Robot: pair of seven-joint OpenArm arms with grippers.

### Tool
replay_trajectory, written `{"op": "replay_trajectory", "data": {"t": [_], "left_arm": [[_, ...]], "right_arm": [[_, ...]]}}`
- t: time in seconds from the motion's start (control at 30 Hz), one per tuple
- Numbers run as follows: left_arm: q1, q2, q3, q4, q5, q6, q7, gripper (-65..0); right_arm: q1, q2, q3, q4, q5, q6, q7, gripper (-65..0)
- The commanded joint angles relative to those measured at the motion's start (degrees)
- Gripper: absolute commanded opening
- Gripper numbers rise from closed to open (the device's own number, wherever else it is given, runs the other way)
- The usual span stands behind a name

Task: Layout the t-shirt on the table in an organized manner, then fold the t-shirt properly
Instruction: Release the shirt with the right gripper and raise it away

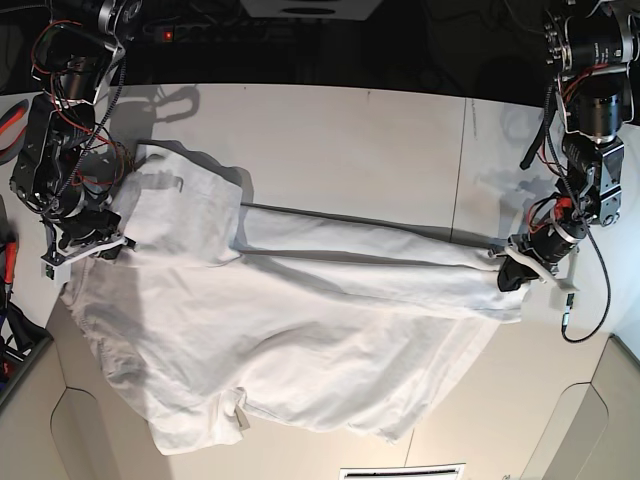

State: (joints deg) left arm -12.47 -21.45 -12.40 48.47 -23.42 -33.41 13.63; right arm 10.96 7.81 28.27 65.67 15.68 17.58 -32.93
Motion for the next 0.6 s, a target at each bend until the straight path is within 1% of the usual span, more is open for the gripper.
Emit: {"op": "replay_trajectory", "data": {"t": [0.0, 0.13, 0.23, 0.43, 0.57], "left_arm": [[-1.5, -1.0, -0.3, 0.5, -0.7, -0.2, -1.0, -65.0], [-2.0, -1.0, -0.3, 0.5, -0.9, -0.2, -0.5, -65.0], [-2.0, -1.0, -0.3, 0.5, -0.9, -0.2, 0.0, -65.0], [-1.9, -1.0, -0.3, 0.5, -0.9, -0.3, 1.0, -65.0], [-1.9, -1.0, -0.3, 0.5, -1.0, -0.3, 1.0, -65.0]], "right_arm": [[0.9, 0.7, 0.1, 1.1, 1.4, 0.7, 0.7, -65.0], [0.9, 0.7, 0.1, 1.4, 2.9, 1.1, 0.7, -65.0], [0.9, 0.7, 0.1, 3.5, 2.9, 3.5, -0.5, -65.0], [0.9, 0.7, 0.1, 13.5, 2.8, 3.7, -3.9, -65.0], [0.9, 0.7, 0.1, 18.8, 1.6, 3.6, -7.8, -65.0]]}}
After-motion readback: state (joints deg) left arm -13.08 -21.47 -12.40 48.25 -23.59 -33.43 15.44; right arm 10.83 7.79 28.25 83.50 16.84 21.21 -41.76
